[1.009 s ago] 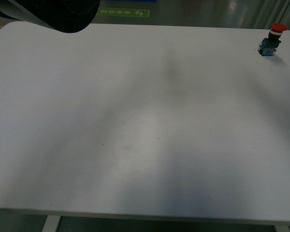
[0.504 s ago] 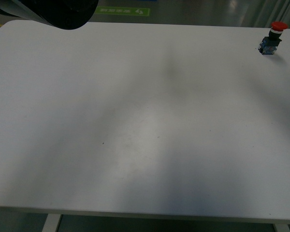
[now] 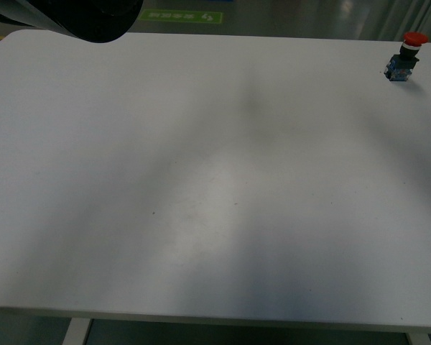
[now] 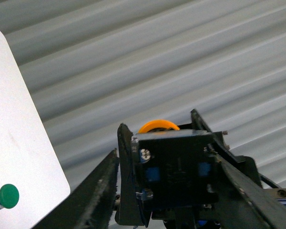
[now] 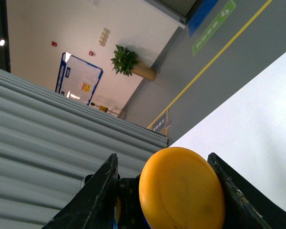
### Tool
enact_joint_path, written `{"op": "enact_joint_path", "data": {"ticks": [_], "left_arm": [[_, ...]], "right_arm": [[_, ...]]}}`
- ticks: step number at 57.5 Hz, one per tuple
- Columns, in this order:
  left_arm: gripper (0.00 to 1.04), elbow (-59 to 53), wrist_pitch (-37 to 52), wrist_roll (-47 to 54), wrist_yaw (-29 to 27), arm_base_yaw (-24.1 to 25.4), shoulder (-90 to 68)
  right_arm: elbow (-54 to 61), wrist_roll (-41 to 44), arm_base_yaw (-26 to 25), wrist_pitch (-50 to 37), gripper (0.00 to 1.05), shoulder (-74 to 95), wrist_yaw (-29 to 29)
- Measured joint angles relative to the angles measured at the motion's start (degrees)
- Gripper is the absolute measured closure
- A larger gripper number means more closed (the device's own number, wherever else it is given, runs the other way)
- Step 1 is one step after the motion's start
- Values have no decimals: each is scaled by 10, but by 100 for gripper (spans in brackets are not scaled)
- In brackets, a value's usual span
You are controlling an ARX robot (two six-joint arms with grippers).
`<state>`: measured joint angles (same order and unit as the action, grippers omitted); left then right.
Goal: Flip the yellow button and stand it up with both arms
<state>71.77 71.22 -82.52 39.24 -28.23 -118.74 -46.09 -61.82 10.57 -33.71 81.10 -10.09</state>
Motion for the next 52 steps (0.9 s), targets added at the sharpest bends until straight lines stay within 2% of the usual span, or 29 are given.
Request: {"op": "enact_joint_path", "data": {"ticks": [2, 11, 12, 15, 48, 49, 52], "left_arm": [[45, 0, 0, 1, 0, 0, 0], [7, 0, 0, 3, 2, -1, 0], [5, 0, 0, 4, 2, -1, 0], [8, 0, 0, 4, 2, -1, 0], [7, 0, 0, 4, 2, -1, 0], [8, -1, -9, 28, -23, -4, 3], [18, -31, -135, 155, -240, -16, 46]], "right_arm": [[-4, 0, 1, 0, 57, 2, -1], [-11, -5, 0, -1, 58, 10, 2], [-11, -5, 0, -1, 58, 11, 2], [-12, -5, -2, -1, 58, 16, 7], [-38, 28, -50, 0, 58, 47, 13], [-38, 30, -52, 0, 58, 47, 12], [-39, 34, -56, 1, 58, 47, 12]]}}
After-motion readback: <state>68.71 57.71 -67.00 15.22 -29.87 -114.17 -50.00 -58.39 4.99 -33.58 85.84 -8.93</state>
